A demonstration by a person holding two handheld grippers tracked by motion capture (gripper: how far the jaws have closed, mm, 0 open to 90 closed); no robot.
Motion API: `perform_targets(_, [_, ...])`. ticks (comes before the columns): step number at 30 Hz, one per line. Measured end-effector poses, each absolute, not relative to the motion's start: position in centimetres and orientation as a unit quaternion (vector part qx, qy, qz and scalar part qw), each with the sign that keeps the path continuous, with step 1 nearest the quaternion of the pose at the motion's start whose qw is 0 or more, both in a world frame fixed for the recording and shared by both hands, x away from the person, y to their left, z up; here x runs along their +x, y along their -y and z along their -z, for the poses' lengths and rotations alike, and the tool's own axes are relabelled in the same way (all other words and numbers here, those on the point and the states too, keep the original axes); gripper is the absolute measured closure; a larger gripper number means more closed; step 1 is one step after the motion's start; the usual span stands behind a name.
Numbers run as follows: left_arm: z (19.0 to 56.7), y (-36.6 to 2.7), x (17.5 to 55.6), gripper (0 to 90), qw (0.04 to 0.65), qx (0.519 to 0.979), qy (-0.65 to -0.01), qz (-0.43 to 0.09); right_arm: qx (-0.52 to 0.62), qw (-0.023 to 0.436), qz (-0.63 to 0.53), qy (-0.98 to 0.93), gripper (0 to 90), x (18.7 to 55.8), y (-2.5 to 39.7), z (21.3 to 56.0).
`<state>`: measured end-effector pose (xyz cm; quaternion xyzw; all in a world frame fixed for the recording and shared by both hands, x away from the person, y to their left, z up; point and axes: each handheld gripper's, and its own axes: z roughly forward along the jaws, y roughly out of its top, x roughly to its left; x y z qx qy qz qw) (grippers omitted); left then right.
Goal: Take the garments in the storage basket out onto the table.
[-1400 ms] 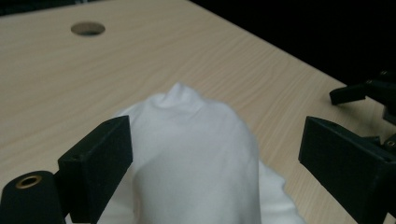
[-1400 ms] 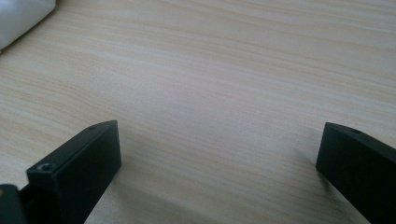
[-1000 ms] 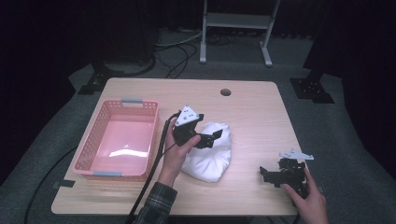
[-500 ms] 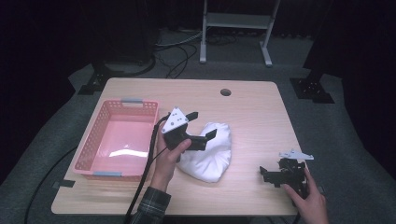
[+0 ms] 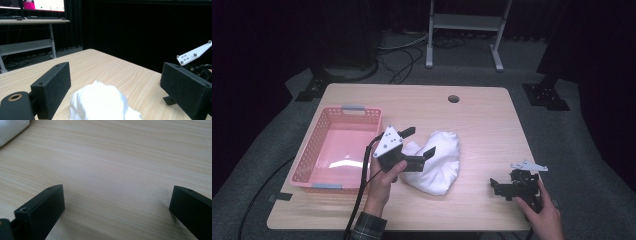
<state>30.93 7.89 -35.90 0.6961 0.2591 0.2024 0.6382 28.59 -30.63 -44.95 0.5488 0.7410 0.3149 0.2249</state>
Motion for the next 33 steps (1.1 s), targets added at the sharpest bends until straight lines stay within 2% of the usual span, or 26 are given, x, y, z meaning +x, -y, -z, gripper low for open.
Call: perform_targets(33, [42.3, -8.9, 27.7, 9.3, 0.638, 0.695, -0.249, -0.22, 0.549, 0.225, -0.315, -0.741, 0.0, 28.6, 30.6, 45.0])
